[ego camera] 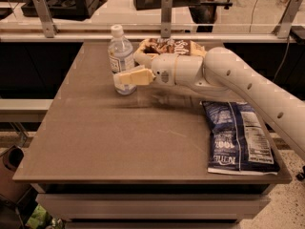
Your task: Place blue plastic bottle upright
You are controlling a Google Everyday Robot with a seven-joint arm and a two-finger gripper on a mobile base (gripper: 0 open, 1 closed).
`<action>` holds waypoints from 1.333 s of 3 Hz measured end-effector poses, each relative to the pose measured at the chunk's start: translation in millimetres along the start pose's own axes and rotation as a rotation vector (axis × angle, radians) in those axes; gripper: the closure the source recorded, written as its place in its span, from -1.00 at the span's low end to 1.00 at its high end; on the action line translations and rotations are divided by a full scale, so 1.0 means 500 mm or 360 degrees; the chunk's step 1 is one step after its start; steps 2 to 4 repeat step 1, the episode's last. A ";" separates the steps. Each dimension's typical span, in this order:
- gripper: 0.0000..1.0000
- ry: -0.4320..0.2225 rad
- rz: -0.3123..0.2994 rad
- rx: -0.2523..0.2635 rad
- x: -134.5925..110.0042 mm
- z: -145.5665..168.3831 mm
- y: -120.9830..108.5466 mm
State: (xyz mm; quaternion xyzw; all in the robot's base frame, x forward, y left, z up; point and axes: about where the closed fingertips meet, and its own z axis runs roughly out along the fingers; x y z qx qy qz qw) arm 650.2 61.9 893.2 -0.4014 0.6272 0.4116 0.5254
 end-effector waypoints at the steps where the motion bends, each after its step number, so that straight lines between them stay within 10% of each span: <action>1: -1.00 0.0000 0.0000 0.0000 0.000 0.000 0.000; 4: -1.00 0.0000 0.0000 0.0000 0.000 0.000 0.000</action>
Offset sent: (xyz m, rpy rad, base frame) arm 0.0000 0.0000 0.0000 0.0000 0.0000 0.0000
